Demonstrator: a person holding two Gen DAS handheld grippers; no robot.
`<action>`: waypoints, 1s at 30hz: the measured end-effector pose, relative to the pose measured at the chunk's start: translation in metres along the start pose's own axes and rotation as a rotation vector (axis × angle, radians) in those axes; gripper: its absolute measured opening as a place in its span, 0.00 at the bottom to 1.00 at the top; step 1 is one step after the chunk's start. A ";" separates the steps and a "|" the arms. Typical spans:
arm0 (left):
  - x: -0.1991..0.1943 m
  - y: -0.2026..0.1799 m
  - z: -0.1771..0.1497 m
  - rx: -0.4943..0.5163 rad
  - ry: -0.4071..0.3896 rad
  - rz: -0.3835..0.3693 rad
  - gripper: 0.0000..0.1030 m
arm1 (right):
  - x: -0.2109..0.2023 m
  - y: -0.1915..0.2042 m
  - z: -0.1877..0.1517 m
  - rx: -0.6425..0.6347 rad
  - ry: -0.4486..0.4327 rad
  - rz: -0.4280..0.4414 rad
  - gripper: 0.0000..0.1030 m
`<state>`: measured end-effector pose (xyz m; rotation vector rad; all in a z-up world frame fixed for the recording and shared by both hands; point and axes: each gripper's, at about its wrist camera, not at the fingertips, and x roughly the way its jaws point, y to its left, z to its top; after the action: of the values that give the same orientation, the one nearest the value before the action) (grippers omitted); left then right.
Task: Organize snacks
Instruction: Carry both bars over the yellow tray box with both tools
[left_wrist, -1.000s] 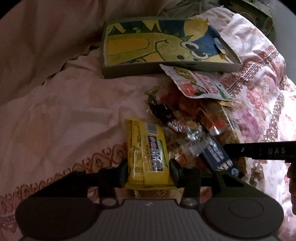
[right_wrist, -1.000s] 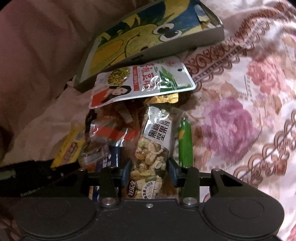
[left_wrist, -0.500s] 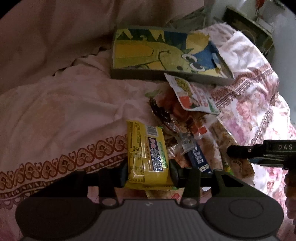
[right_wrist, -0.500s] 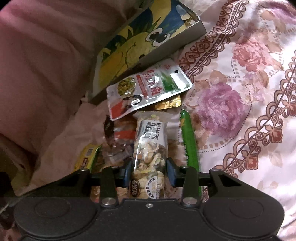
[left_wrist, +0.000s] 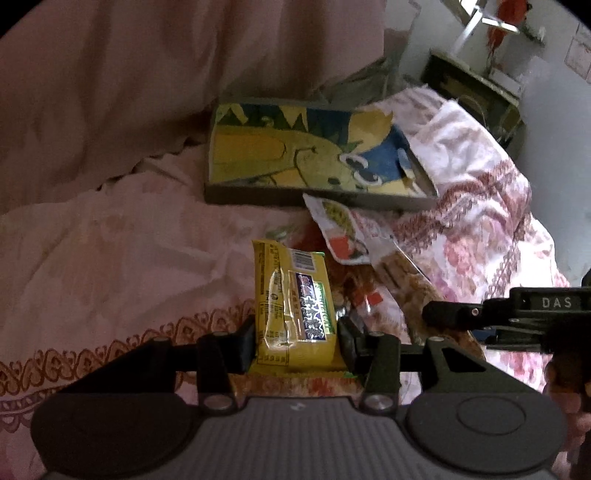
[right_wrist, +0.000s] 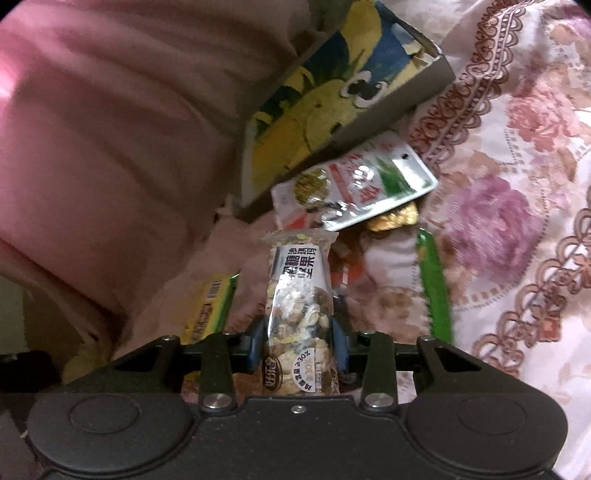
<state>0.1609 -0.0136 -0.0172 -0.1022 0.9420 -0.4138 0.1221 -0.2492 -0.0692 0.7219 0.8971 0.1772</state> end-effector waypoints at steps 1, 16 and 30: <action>0.001 0.001 0.002 -0.007 -0.013 -0.003 0.48 | 0.000 0.000 0.002 0.006 -0.007 0.015 0.38; 0.047 0.009 0.104 -0.007 -0.204 0.122 0.48 | 0.032 0.033 0.096 -0.050 -0.189 0.083 0.38; 0.146 0.037 0.144 -0.035 -0.204 0.139 0.48 | 0.130 0.021 0.172 0.004 -0.292 0.055 0.38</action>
<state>0.3626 -0.0498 -0.0540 -0.1077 0.7497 -0.2531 0.3384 -0.2637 -0.0697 0.7543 0.5994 0.1148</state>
